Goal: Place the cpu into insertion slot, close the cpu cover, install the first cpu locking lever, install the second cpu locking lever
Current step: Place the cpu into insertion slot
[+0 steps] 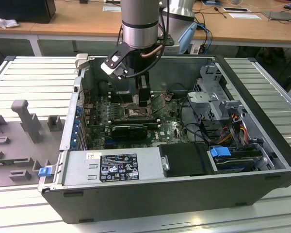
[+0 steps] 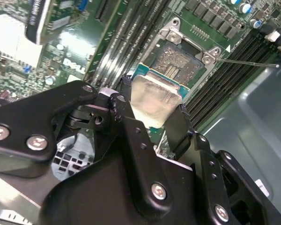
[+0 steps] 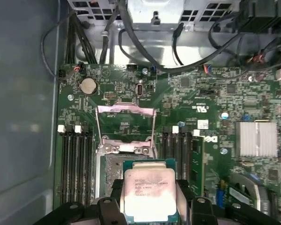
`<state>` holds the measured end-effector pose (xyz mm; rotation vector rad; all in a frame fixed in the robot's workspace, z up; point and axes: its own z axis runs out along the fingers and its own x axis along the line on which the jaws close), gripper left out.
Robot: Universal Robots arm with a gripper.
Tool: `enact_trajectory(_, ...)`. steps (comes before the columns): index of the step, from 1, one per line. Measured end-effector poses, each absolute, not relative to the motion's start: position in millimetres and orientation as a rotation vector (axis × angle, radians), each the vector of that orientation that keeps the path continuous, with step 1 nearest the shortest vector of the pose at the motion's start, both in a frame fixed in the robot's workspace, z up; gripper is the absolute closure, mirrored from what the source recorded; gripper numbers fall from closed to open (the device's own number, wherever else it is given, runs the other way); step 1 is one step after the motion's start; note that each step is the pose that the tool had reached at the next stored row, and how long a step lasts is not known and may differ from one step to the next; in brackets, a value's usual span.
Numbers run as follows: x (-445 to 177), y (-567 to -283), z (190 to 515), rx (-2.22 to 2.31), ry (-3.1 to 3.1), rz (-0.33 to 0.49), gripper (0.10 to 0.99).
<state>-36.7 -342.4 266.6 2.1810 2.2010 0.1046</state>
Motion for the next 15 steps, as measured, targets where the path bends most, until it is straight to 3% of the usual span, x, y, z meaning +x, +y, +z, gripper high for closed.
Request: enact_trajectory(15, -44.9, -327.6, 229.9, 2.194, 2.19, 0.102, 0.557)
